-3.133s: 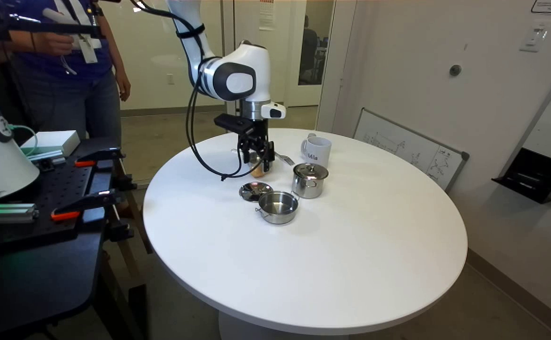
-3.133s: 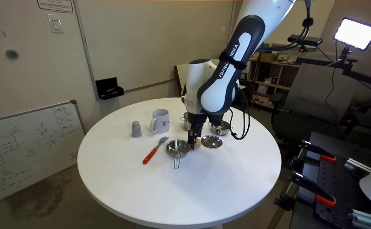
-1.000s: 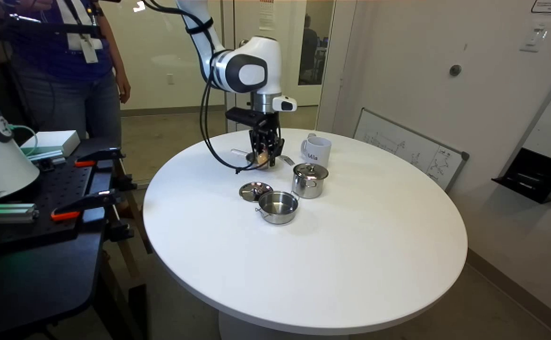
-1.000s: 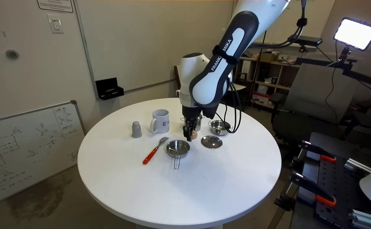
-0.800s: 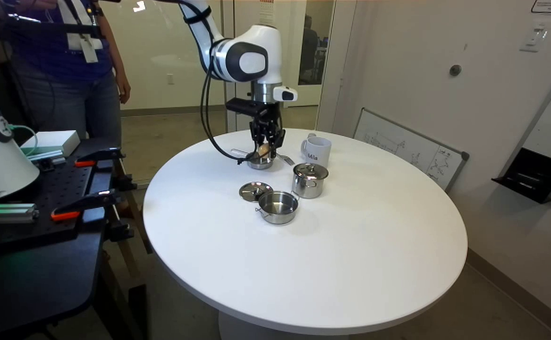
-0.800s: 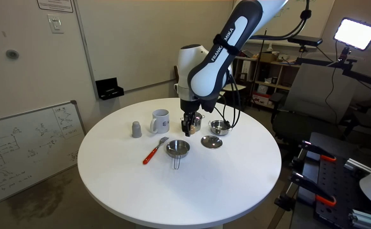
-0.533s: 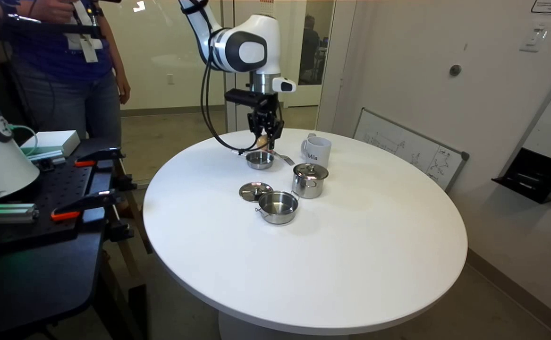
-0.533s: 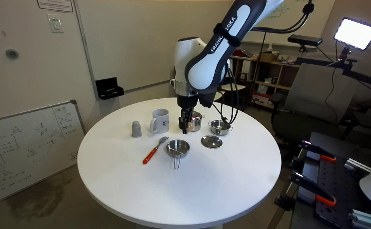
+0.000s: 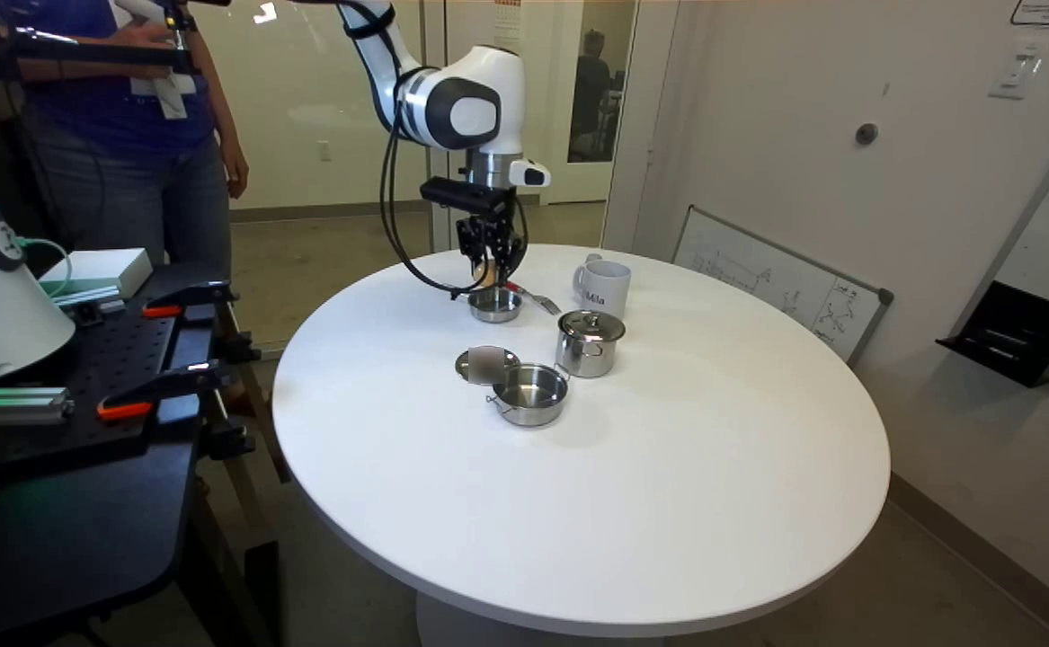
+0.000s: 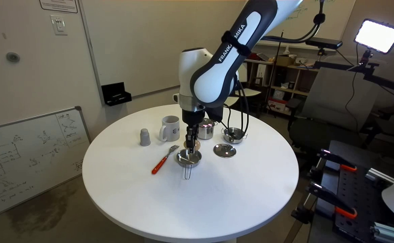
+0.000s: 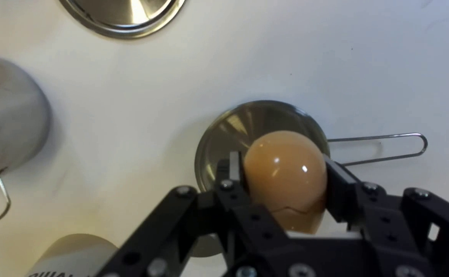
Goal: Place the egg on the silver pan
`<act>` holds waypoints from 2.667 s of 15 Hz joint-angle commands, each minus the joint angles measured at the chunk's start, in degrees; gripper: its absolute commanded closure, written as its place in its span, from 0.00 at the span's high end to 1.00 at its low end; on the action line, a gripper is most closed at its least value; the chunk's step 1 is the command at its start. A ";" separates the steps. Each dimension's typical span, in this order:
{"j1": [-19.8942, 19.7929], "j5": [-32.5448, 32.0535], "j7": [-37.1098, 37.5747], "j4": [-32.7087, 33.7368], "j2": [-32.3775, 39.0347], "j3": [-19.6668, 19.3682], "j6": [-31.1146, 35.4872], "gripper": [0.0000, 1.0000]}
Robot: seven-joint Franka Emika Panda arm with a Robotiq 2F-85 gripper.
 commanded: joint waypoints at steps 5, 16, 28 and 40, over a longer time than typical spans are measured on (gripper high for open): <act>1.08 -0.10 -1.18 8.86 7.29 0.81 -1.64 0.22; 1.04 0.06 -0.43 11.58 10.66 0.25 -3.33 0.72; -0.40 -0.09 -0.37 10.42 9.16 -0.59 -2.29 1.00; 0.02 0.04 -0.11 6.61 0.79 -0.82 -0.05 1.00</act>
